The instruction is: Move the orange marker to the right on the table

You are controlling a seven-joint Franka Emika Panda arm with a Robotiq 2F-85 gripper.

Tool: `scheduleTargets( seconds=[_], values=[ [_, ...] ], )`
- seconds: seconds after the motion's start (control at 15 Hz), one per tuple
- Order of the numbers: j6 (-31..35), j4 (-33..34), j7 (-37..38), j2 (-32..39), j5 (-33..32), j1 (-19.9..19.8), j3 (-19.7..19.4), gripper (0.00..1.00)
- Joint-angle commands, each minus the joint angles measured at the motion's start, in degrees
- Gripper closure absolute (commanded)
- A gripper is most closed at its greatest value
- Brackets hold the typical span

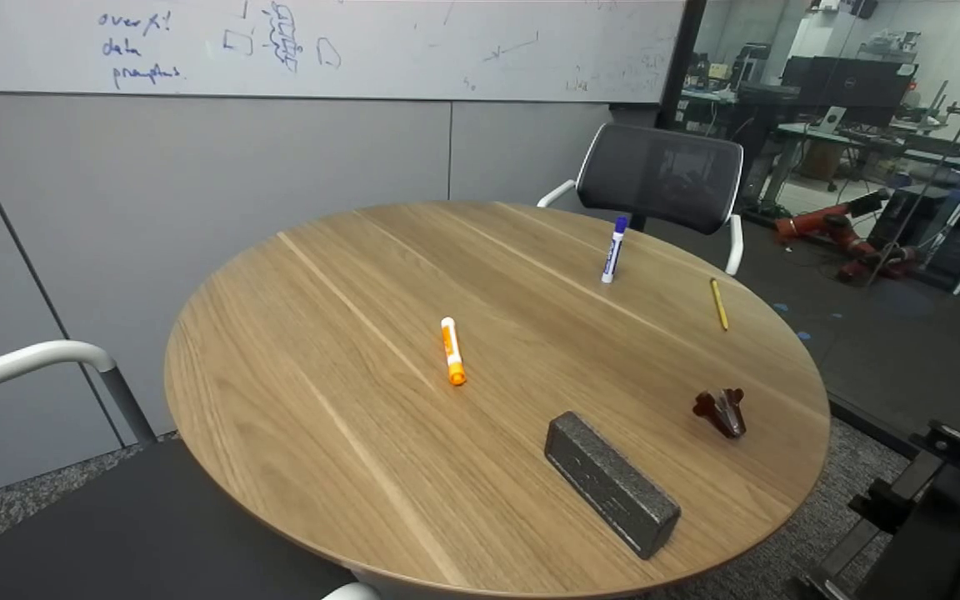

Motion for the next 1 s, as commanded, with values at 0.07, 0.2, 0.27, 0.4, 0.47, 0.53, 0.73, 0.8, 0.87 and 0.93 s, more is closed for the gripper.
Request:
scheduleTargets(
  seconds=[0.07, 0.2, 0.27, 0.4, 0.47, 0.53, 0.73, 0.8, 0.87, 0.93],
  values=[
    [2.3, 14.6, 5.5, 17.3, -2.5, 0.6, -0.8, 0.00],
    [4.1, 21.2, 7.4, 24.0, -3.1, 1.2, -1.8, 0.00],
    [4.8, 24.4, 8.2, 27.1, -3.2, 1.5, -2.3, 0.00],
    [7.1, 30.9, 10.5, 33.6, -3.0, 2.4, -3.6, 0.00],
    [7.9, 34.1, 11.7, 36.7, -3.0, 2.9, -4.3, 0.00],
    [9.1, 37.4, 12.8, 39.8, -2.1, 3.3, -4.9, 0.00],
    [10.5, 47.0, 16.5, 48.9, -2.1, 5.2, -7.3, 0.00],
    [10.7, 49.9, 17.7, 52.0, -2.4, 5.9, -8.1, 0.00],
    [11.0, 52.9, 18.8, 55.0, -2.4, 6.5, -8.8, 0.00],
    [11.0, 55.7, 19.6, 57.8, -2.3, 6.9, -9.4, 0.00]
  ],
)
